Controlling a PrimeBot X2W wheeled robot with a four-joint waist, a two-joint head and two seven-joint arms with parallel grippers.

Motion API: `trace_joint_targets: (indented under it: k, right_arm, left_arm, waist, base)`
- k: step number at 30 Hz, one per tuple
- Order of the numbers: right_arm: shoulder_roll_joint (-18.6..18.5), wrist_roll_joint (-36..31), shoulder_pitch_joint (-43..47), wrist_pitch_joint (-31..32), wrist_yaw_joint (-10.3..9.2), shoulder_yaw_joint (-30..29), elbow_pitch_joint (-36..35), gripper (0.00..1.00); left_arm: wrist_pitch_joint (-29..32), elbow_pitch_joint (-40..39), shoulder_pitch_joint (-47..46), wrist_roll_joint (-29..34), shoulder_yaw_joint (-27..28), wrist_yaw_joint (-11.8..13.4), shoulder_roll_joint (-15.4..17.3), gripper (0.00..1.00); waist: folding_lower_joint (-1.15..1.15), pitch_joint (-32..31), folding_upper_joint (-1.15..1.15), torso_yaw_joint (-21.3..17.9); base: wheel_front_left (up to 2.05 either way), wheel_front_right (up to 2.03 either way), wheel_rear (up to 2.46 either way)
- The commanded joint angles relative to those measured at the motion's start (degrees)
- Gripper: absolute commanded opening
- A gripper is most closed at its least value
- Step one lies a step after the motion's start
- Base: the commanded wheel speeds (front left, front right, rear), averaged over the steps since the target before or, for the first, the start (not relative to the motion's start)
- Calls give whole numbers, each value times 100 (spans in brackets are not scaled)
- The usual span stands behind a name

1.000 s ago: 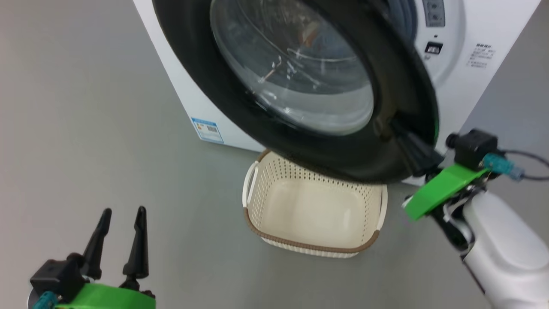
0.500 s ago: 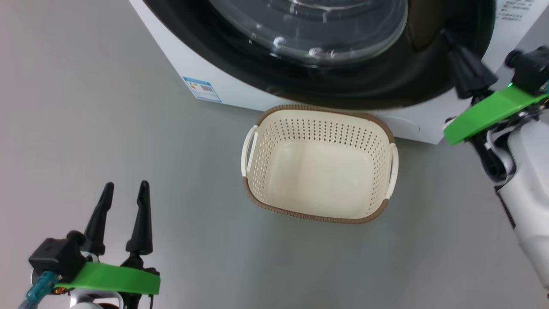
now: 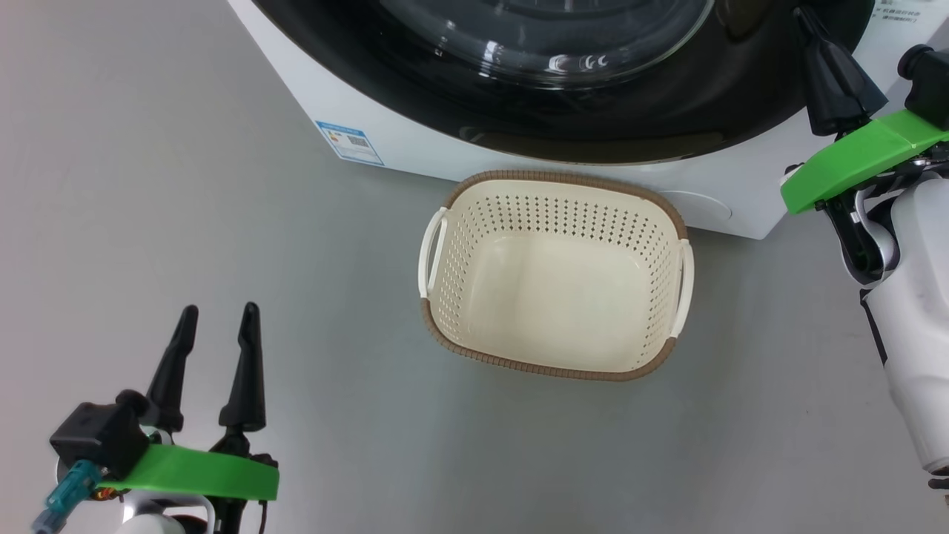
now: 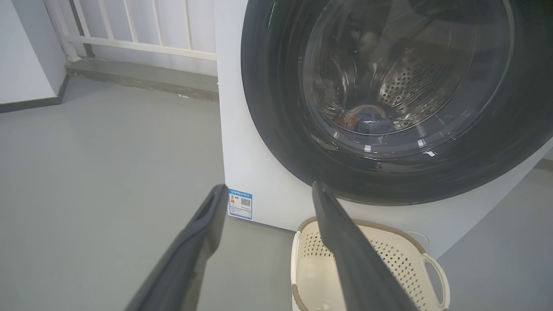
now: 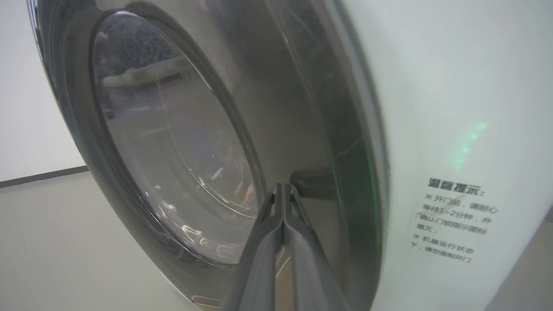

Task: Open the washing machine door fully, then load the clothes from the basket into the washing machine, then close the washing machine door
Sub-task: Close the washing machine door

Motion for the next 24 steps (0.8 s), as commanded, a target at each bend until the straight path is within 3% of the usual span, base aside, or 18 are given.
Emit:
trace_joint_targets:
  k: [1, 12, 13, 14, 15, 16, 17, 24]
  right_arm:
    - [19, -57, -62, -28, -41, -45, -129, 0]
    - [69, 204, 424, -28, -41, 261, -299, 0]
    - [84, 235, 529, -28, -41, 281, -353, 11]
    - [84, 235, 529, -28, -41, 281, -353, 11]
    - [100, 259, 641, -28, -41, 297, -414, 38]
    - [114, 281, 753, -28, -41, 316, -475, 75]
    - [120, 314, 858, -28, -41, 348, -525, 100]
    - [194, 466, 1527, -28, -41, 461, -885, 100]
  left_arm:
    - [-37, -84, -128, -25, 193, -9, 141, 100]
    - [-37, -10, -34, -12, 185, -9, 202, 100]
    - [-37, -1, -11, -10, 193, -9, 206, 100]
    - [-37, -1, -11, -10, 193, -9, 206, 100]
    - [-37, 8, 12, -9, 197, -9, 210, 100]
    - [-37, 15, 34, -7, 198, -9, 214, 100]
    - [-37, 18, 55, -6, 197, -9, 221, 100]
    - [-37, 48, 193, 1, 169, -9, 289, 100]
  waist:
    - [0, -67, 0, -4]
    - [0, -496, 0, -96]
    - [0, -554, 0, -117]
    - [0, -554, 0, -117]
    - [0, -616, 0, -141]
    - [0, -675, 0, -169]
    - [0, -733, 0, -200]
    - [0, -1173, 0, -536]
  base:
    - [0, 0, 0]
    - [0, 0, 0]
    - [0, 0, 0]
    - [0, 0, 0]
    - [0, 0, 0]
    - [0, 0, 0]
    - [0, 0, 0]
    - [0, 0, 0]
